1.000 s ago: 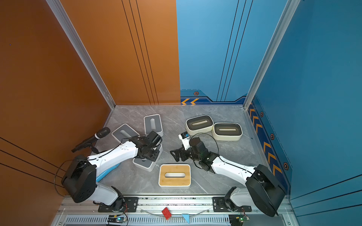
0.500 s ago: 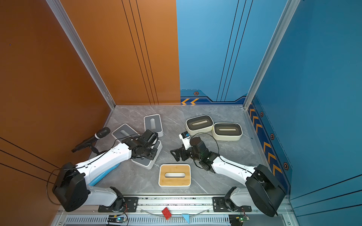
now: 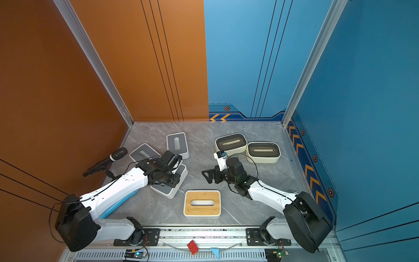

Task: Stack the tissue boxes
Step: Pick up the tissue box from the center of the board.

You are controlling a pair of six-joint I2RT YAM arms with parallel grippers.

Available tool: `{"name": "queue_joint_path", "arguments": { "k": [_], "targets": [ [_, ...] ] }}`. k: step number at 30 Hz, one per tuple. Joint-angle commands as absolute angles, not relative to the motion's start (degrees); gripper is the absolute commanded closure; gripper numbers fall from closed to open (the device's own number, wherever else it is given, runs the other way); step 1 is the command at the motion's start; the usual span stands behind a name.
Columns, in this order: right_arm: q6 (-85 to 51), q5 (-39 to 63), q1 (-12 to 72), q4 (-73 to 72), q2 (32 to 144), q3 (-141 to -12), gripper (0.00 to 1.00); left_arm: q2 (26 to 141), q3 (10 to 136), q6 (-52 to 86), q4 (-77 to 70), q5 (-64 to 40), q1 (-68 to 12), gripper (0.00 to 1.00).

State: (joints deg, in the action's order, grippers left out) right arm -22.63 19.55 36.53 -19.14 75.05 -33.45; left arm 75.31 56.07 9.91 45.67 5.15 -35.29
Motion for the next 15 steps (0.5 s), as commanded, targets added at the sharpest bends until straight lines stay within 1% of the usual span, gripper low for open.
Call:
{"name": "queue_joint_path", "arguments": {
  "k": [1, 11, 15],
  "targets": [
    [-23.5, 20.9, 35.9, -20.6, 73.4, -32.4, 0.0, 73.1, 58.6, 6.1, 46.7, 2.6, -34.9, 0.59],
    [-21.8, 22.5, 35.7, -20.8, 70.2, -31.0, 0.0, 70.9, 58.6, 0.0, 46.7, -0.7, -37.2, 0.59],
    [-20.5, 22.0, 35.6, -18.9, 68.3, -30.8, 0.0, 70.5, 57.7, 0.1, 46.6, -1.4, -38.5, 0.59]
  ]
}}
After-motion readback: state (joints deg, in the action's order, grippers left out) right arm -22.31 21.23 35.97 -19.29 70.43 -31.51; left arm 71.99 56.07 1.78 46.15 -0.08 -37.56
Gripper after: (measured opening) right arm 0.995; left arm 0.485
